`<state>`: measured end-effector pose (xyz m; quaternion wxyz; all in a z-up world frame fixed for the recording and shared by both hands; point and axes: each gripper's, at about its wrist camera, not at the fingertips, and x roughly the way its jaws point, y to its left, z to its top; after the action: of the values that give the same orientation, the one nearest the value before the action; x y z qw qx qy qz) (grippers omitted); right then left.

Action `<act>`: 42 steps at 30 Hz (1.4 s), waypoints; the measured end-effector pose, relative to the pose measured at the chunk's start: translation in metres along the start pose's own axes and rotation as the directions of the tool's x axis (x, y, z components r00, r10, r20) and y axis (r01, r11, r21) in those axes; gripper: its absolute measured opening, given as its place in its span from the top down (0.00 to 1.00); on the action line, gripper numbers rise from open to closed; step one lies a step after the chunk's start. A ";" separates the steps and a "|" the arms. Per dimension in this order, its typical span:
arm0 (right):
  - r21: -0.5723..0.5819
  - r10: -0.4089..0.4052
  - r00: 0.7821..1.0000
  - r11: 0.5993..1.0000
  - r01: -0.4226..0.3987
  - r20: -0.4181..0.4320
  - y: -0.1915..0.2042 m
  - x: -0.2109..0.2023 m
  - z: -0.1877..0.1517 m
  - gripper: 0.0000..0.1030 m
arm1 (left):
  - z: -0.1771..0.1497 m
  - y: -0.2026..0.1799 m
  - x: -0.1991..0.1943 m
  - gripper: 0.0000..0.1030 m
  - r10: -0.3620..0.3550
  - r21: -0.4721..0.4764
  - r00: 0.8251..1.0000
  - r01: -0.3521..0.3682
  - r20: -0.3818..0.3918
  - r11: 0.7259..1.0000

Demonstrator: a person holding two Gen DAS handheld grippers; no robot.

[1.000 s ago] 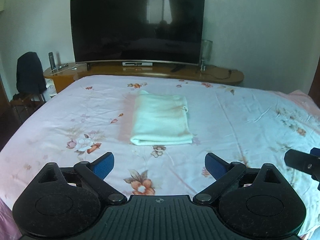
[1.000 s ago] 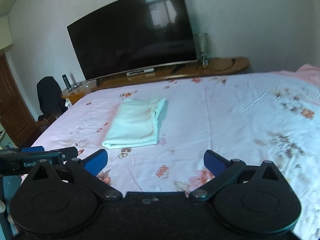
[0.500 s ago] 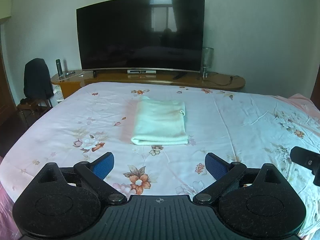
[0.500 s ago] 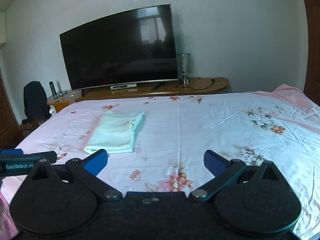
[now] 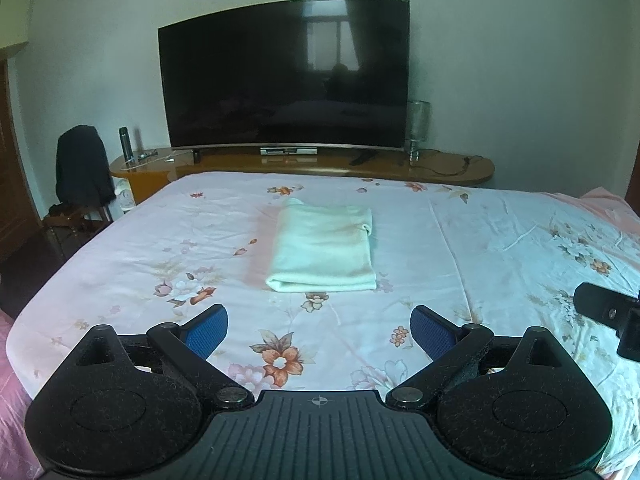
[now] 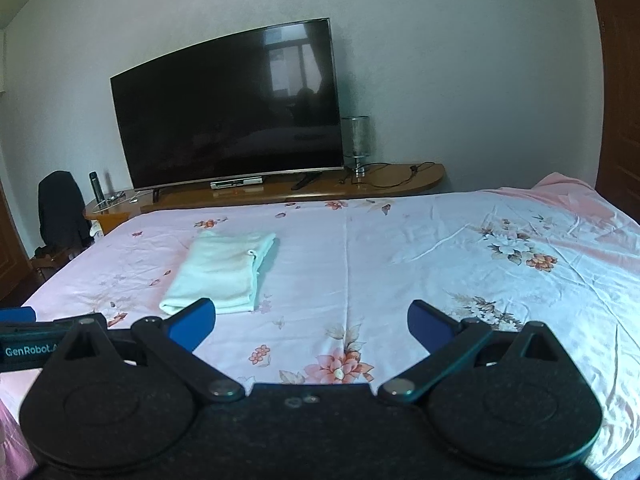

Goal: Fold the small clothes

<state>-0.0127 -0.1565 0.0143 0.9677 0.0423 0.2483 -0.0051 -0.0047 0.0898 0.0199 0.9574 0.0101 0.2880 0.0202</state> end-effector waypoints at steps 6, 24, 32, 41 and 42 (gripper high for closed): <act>-0.007 0.012 1.000 1.000 -0.012 -0.003 0.004 -0.002 -0.001 0.00 | 0.000 0.001 -0.005 0.05 0.016 0.000 1.000 -0.016 0.014 1.000; -0.011 0.018 1.000 1.000 -0.018 0.005 0.008 -0.004 0.001 0.00 | 0.002 0.005 -0.011 0.00 0.034 -0.013 0.999 -0.033 0.031 0.999; -0.011 0.023 1.000 1.000 -0.023 0.005 0.012 -0.007 0.002 0.00 | 0.003 0.002 -0.010 0.00 0.040 -0.015 0.999 -0.040 0.034 0.999; -0.010 0.024 1.000 1.000 -0.024 0.007 0.014 -0.007 0.003 0.00 | 0.003 0.002 -0.007 0.00 0.042 -0.018 0.999 -0.041 0.034 0.999; -0.010 0.024 1.000 1.000 -0.024 0.005 0.014 -0.006 0.003 0.00 | 0.003 0.002 -0.007 0.00 0.041 -0.018 0.999 -0.041 0.034 0.999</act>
<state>-0.0161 -0.1425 0.0213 0.9686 0.0403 0.2451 0.0079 -0.0094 0.0915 0.0264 0.9617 0.0082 0.2709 0.0421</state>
